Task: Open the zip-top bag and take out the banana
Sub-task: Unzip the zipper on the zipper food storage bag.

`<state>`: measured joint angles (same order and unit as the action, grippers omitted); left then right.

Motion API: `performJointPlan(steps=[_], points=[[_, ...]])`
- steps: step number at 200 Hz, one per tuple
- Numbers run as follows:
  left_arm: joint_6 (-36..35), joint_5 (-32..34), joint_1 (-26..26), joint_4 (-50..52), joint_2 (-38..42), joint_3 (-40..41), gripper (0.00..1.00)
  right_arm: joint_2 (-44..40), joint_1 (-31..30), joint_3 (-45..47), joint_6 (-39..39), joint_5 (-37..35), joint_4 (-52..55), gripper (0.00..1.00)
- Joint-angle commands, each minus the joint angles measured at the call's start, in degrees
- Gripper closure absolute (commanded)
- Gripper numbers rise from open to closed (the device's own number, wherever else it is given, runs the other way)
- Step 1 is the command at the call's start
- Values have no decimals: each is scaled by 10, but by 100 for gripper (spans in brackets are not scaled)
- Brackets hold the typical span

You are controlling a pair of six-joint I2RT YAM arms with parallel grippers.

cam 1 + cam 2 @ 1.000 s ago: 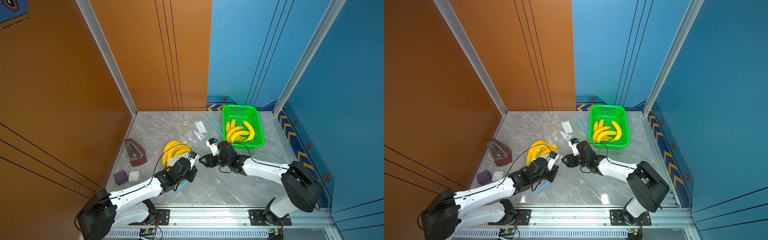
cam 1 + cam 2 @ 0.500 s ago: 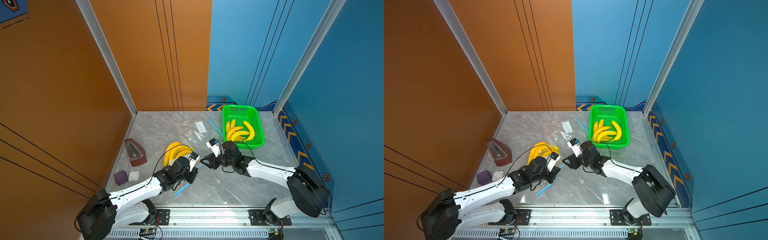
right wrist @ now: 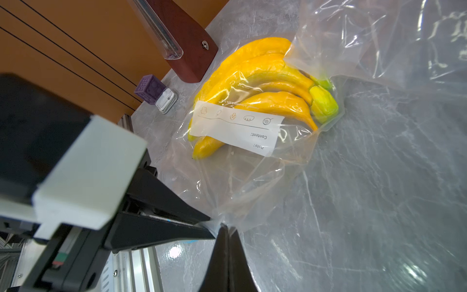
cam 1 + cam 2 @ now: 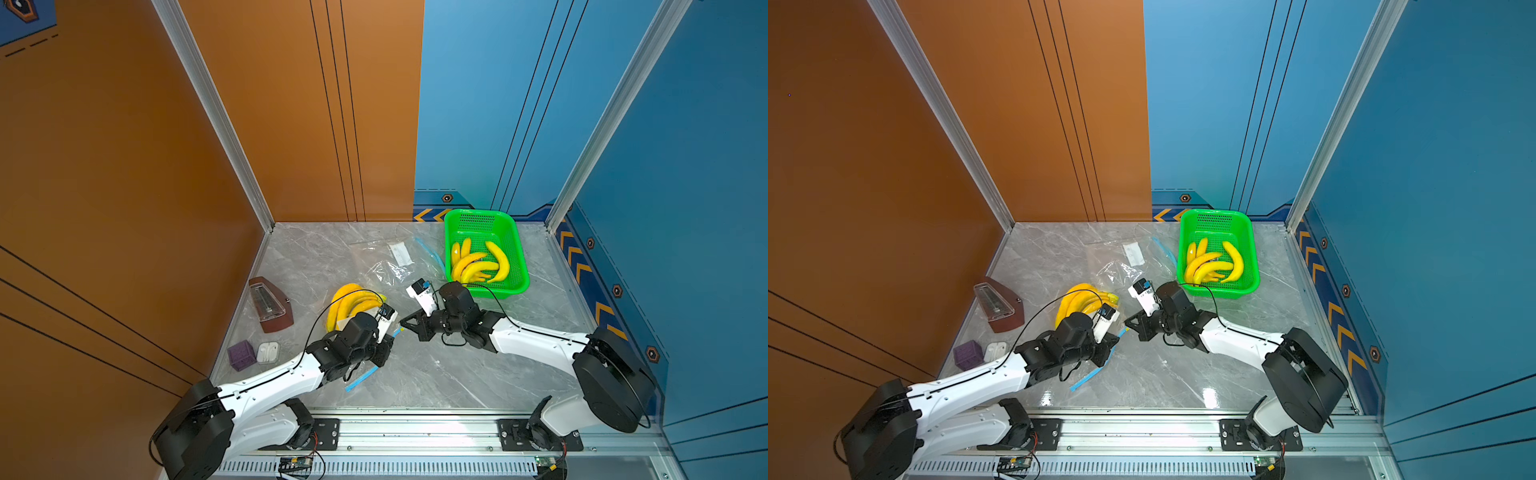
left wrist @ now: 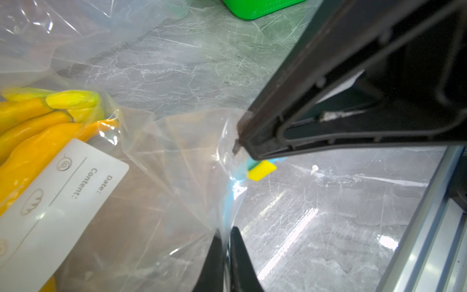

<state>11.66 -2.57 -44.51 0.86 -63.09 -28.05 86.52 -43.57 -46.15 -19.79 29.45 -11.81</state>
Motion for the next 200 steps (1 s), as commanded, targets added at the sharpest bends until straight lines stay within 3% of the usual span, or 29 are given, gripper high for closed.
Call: performJointPlan(steps=[1,15,38,48,65,80,139,200], points=[[-9,35,2,13,14,-3,75,6,-8,-28,-48,-37,29,100],[-9,73,-9,22,34,-1,58,8,-9,-44,-81,-68,52,100],[-21,165,-51,47,80,-7,39,12,-7,-82,-149,-140,129,100],[-34,216,-80,49,96,-9,35,16,-2,-99,-187,-165,167,100],[-64,293,-128,37,107,-8,34,22,1,-124,-258,-187,224,100],[-96,315,-160,8,106,-6,32,17,-3,-132,-297,-187,228,100],[-169,281,-160,-181,145,67,38,-16,-32,-154,-349,-189,250,100],[-221,203,-143,-258,121,86,48,-42,-56,-137,-384,-173,225,100]])
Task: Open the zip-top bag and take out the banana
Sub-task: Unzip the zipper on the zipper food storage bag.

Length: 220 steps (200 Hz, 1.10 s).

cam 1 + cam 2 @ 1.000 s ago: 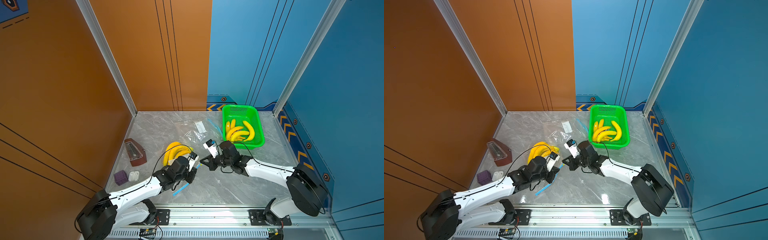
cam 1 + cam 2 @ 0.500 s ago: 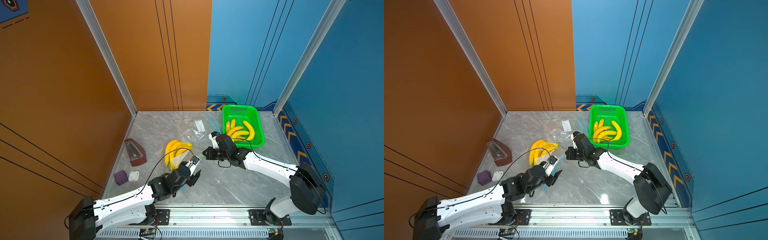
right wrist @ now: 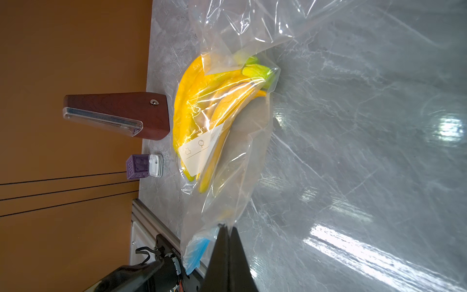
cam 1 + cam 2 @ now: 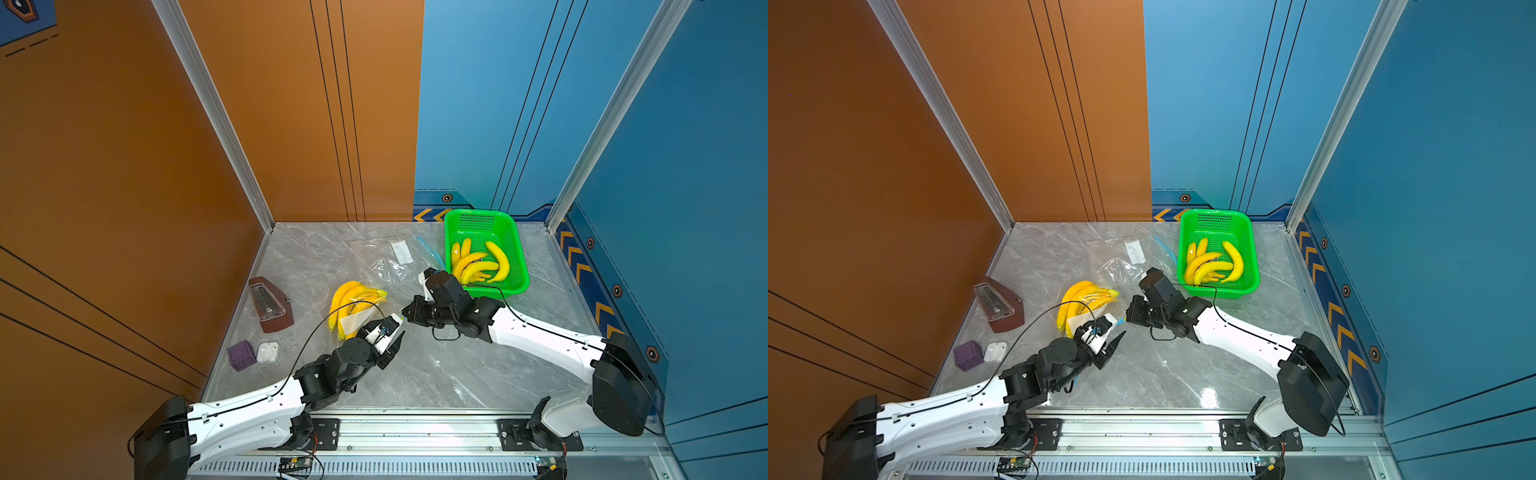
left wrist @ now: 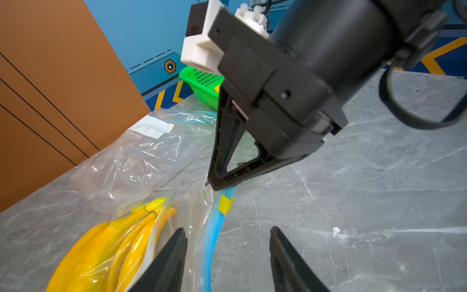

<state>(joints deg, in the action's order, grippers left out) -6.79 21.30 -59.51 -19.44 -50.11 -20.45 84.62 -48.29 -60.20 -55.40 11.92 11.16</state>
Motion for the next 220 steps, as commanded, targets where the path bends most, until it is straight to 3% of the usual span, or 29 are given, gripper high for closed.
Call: performJointPlan(steps=[1,78,220], points=[[-37,-35,7,-55,-10,10,48,-24,-9,3,-28,3,-5,100],[-78,24,28,-104,-92,-6,66,-35,-23,10,-42,1,-20,100],[-96,23,31,-106,-117,-23,86,9,-25,1,-78,27,-23,100]])
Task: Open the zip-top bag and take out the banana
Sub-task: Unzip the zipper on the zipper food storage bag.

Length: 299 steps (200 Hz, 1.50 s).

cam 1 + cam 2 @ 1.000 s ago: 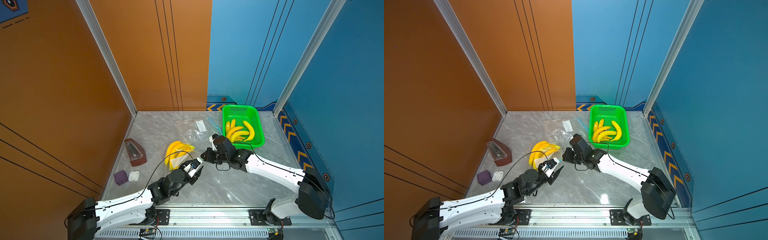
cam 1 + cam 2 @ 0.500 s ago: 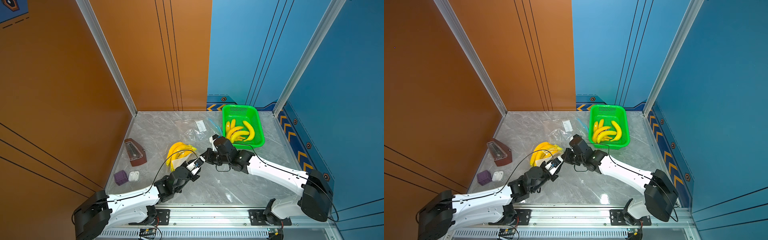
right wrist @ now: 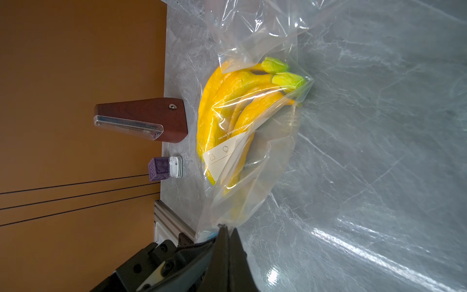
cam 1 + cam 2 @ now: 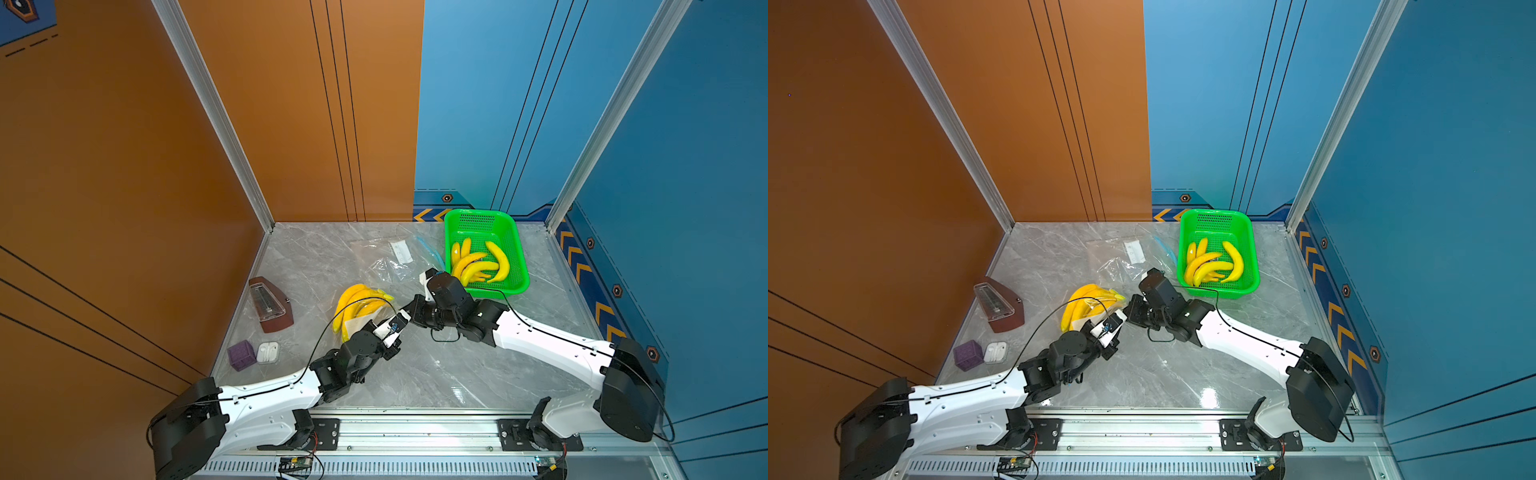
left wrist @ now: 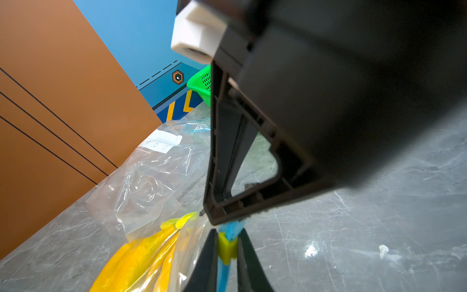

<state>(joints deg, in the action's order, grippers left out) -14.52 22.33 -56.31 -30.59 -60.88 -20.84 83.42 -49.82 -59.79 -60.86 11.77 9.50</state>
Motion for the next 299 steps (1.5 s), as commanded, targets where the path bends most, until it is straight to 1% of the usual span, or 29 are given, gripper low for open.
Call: performJointPlan(steps=[1,34,62,101,155,193,215,219,239,274,299], points=[[-18,12,-2,5,-9,-19,86,21,-10,-3,-24,28,-6,100],[-20,23,-13,6,-18,-15,89,19,0,2,-28,11,-3,100],[-11,33,-24,6,-24,-2,89,-6,15,4,-25,4,-5,100],[-4,75,-32,6,-39,8,89,-27,23,-7,-13,-1,9,100],[-6,87,-39,7,-29,15,88,-51,56,20,-18,-8,13,100],[-3,97,-45,7,-39,15,88,-68,76,14,-9,-7,26,100],[-2,104,-51,8,-29,18,88,-76,92,16,3,-5,40,100],[0,107,-52,8,-26,19,88,-78,113,15,5,-5,43,100],[11,132,-69,16,-15,25,87,-82,150,19,20,-4,57,100],[41,184,-115,92,-11,5,87,-76,207,32,34,4,60,100],[77,177,-141,127,7,3,87,-65,225,36,43,7,59,100]])
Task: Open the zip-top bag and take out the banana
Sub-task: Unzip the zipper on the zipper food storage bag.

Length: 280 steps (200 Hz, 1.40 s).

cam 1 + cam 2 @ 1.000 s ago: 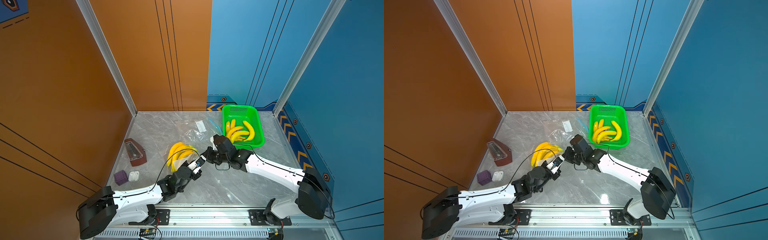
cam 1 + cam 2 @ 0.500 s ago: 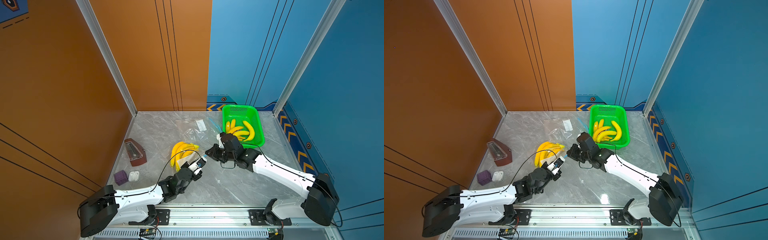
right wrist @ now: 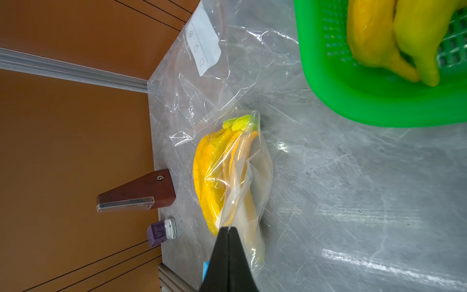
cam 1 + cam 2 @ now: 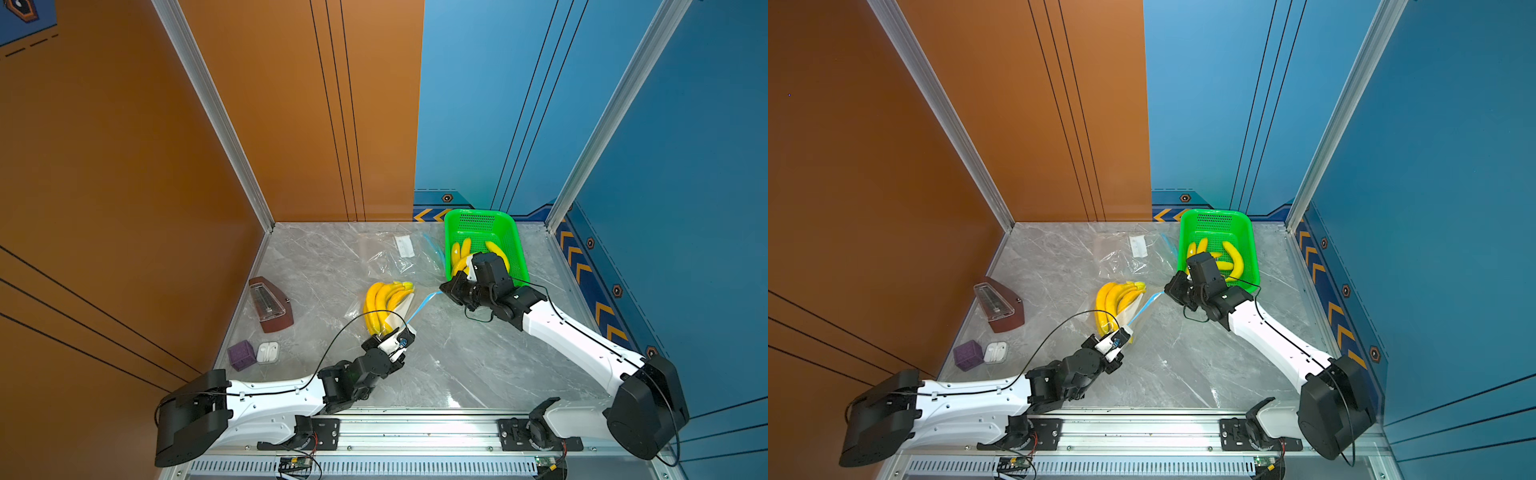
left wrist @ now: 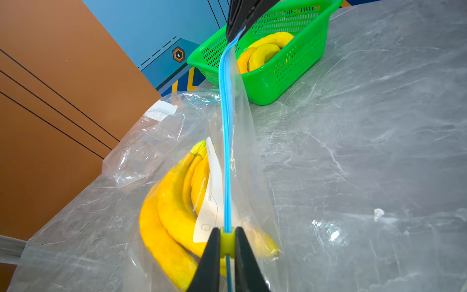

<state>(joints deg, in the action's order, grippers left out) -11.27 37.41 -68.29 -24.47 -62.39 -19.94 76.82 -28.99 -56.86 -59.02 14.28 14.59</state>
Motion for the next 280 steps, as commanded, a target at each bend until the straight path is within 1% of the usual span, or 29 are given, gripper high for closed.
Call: performJointPlan(steps=[1,11,45,81,133,156,171,182,190,206,215,228,239,248,266,280], points=[[45,25,-21,67,23,-7,87,1,17,7,26,-18,8,100],[61,13,-28,80,32,-7,86,6,22,8,29,-17,9,100],[92,5,-61,144,47,-18,87,20,32,17,38,-14,6,100],[131,-7,-81,197,61,-23,87,26,34,28,39,-10,-5,100],[155,-23,-87,241,77,-27,86,46,17,35,50,-9,-13,100],[157,-35,-87,272,102,-34,85,57,1,36,62,-15,-12,100],[172,-38,-83,293,125,-38,79,66,-4,39,67,-13,-16,100],[196,-39,-73,315,140,-47,77,69,-7,42,70,-12,-17,100],[207,-59,-61,326,149,-51,74,71,-9,44,73,-12,-20,100],[221,-112,-34,333,162,-59,63,69,-9,49,82,-13,-20,100],[227,-134,-14,333,165,-66,61,67,-9,52,89,-12,-20,100],[240,-171,28,333,153,-83,59,63,-9,57,97,-12,-20,100],[250,-232,68,333,129,-101,57,62,-9,60,99,-8,-19,100],[255,-271,87,333,98,-118,55,60,-12,62,102,-7,-19,100],[248,-302,86,334,22,-156,50,55,-19,67,107,-10,-22,100],[247,-286,67,334,-36,-184,43,51,-23,70,111,-15,-24,100]])
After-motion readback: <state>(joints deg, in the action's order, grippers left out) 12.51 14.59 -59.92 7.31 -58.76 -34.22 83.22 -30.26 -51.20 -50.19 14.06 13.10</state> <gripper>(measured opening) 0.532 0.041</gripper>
